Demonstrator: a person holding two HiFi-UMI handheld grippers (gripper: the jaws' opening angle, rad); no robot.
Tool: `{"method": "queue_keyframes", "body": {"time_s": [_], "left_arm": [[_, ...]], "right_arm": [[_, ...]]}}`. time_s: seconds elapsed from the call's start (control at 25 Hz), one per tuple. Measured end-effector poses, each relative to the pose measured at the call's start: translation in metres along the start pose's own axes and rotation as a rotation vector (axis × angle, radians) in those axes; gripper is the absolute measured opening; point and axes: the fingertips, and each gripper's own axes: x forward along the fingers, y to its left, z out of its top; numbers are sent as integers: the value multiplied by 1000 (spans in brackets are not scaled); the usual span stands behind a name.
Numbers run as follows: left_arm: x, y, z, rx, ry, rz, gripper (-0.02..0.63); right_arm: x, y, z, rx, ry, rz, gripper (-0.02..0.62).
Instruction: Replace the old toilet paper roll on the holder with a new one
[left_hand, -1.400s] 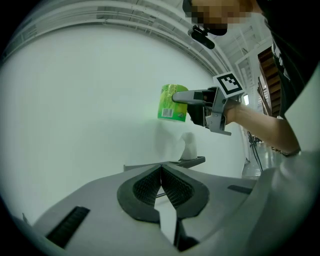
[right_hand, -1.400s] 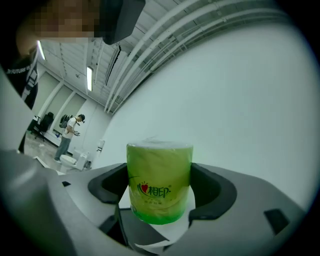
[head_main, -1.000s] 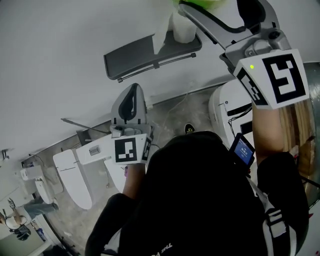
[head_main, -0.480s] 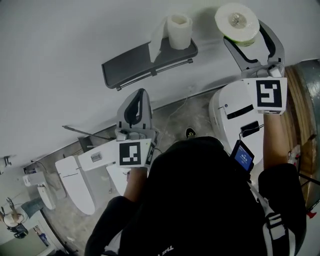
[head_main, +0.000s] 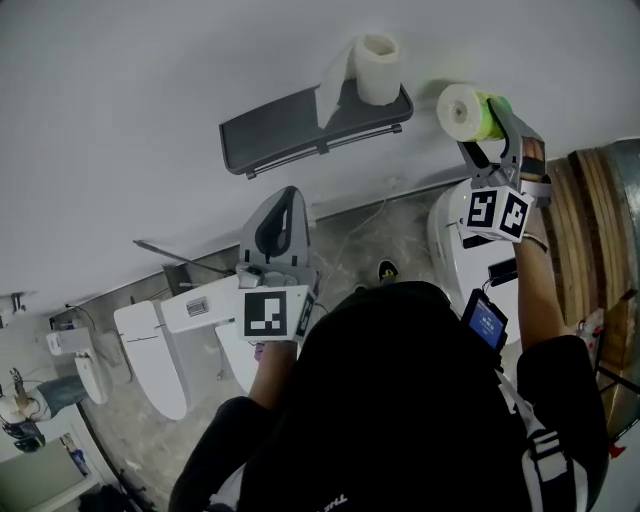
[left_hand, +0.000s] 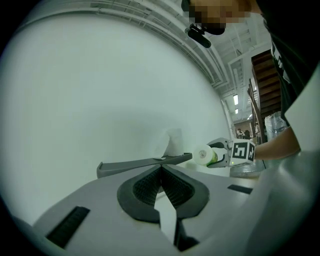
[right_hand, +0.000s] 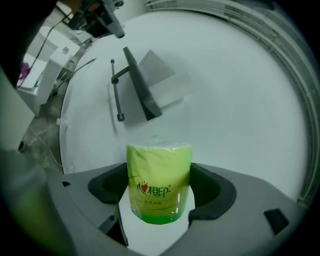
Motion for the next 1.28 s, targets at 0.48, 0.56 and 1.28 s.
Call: {"method": "queue_keyframes", "body": {"time_s": [0.48,0.56,1.28], "left_arm": [[-10,14,-6,-6,19,78,21],[-12,17,-6,-7,23,89,21],[-25,35,-9,-20,19,139,21]], "right_arm": [[33,73,24,-274,-21,83,376],[35,78,37,-278,-41,85,376],[34,112,112,-373,-150,115,376]]}}
